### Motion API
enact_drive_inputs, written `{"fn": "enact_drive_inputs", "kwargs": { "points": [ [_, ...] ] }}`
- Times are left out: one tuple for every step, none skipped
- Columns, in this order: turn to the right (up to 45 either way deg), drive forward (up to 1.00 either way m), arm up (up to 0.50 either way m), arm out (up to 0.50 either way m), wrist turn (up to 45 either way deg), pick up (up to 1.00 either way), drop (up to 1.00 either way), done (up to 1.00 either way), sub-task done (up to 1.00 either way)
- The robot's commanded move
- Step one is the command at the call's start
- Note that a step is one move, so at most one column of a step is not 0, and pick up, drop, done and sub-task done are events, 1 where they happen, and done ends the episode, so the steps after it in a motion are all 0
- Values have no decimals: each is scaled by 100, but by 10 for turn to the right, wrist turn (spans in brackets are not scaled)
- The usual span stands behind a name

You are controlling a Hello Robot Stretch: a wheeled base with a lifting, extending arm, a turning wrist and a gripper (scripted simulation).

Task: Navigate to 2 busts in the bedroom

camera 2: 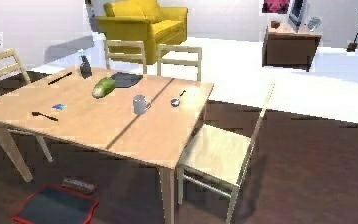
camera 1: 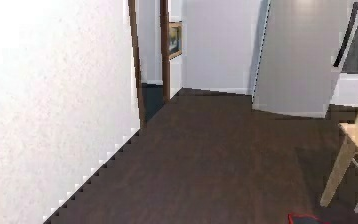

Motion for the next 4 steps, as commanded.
{"fn": "enact_drive_inputs", "kwargs": {
  "points": [
    [0, 100, 0, 0, 0, 0, 0, 0, 0],
    [0, 100, 0, 0, 0, 0, 0, 0, 0],
    [-30, 0, 0, 0, 0, 0, 0, 0, 0],
    [0, 55, 0, 0, 0, 0, 0, 0, 0]
  ]
}}
